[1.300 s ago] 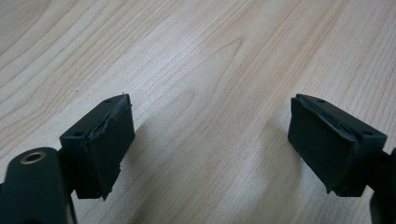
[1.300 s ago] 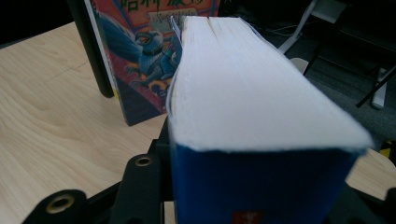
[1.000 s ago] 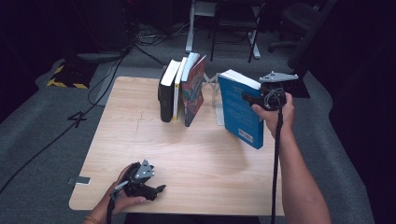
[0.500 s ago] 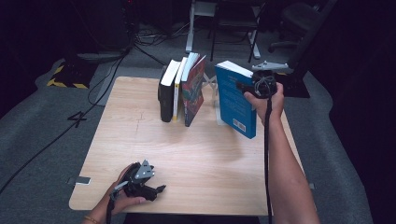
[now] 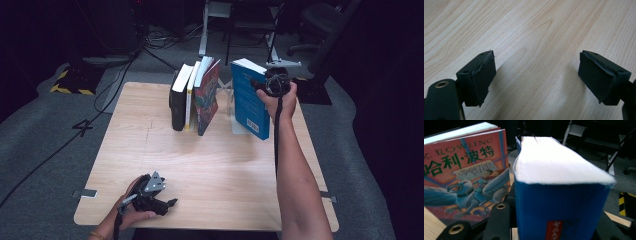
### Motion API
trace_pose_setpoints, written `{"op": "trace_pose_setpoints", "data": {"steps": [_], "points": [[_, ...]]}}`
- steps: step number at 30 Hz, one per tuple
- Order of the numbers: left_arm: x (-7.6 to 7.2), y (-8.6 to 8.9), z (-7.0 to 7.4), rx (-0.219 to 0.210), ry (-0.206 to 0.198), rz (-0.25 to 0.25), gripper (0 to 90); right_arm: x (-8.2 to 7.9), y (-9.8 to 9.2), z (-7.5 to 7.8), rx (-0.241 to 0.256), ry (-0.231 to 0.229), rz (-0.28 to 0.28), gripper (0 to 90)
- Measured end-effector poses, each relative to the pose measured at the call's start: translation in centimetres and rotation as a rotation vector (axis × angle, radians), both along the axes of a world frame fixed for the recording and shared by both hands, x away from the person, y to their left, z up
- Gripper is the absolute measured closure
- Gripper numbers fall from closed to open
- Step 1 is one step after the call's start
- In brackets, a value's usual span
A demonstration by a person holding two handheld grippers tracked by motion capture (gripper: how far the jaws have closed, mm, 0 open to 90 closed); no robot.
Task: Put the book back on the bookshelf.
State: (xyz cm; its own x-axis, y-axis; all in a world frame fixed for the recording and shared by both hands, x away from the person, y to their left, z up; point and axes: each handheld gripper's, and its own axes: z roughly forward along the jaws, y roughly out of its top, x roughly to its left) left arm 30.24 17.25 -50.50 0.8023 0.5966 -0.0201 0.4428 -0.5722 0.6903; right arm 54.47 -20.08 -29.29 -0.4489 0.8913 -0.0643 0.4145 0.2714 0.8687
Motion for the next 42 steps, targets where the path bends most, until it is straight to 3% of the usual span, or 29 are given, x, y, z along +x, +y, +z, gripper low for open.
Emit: {"op": "trace_pose_setpoints", "data": {"steps": [10, 21, 32, 42], "points": [[-0.1, 0.0, 0.0, -0.002, -0.001, -0.002, 15.2, 1.3, 0.8, -1.0, 0.023, -0.008, -0.027, 60.8], [-0.2, 0.1, 0.0, 0.0, -0.003, -0.001, 15.4, 1.2, 0.1, -1.8, 0.039, -0.017, -0.034, 60.6], [-0.2, 0.1, 0.0, -0.001, -0.001, -0.001, 15.3, -0.4, -1.6, -2.4, 0.059, -0.022, -0.053, 60.2], [-0.1, 0.0, 0.0, -0.002, -0.001, -0.003, 15.0, -2.3, -3.2, -3.6, 0.1, -0.012, -0.017, 59.7]]}}
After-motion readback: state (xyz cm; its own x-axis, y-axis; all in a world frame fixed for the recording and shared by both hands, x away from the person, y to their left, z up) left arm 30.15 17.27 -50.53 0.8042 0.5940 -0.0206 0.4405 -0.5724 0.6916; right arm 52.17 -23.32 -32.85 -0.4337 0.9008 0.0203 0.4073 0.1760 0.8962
